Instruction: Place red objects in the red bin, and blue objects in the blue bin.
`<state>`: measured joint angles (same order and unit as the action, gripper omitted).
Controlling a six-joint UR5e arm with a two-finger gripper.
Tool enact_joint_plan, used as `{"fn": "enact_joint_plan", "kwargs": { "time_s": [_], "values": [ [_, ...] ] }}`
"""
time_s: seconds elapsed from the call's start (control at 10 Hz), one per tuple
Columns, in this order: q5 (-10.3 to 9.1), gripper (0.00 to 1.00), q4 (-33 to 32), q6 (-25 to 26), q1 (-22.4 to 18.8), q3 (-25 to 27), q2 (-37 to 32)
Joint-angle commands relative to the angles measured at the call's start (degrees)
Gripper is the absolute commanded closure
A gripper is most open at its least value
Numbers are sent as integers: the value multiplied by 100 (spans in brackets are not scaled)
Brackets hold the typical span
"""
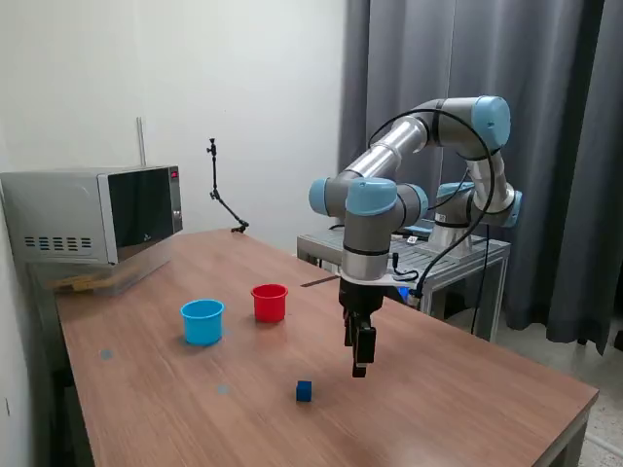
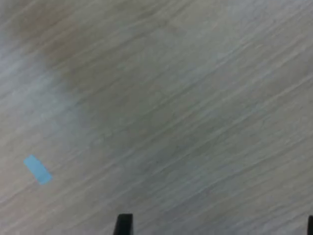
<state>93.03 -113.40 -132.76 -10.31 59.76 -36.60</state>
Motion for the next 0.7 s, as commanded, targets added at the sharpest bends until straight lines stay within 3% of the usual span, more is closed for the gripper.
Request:
{"fn": "enact_joint_plan", "kwargs": {
  "time_s": [0.0, 0.1, 0.6],
  "values": [
    [4, 0, -59, 126, 20, -87, 74],
    [-4, 0, -59, 318, 38, -183, 143],
    [-13, 0, -68, 312, 116, -667, 531]
  ]
}}
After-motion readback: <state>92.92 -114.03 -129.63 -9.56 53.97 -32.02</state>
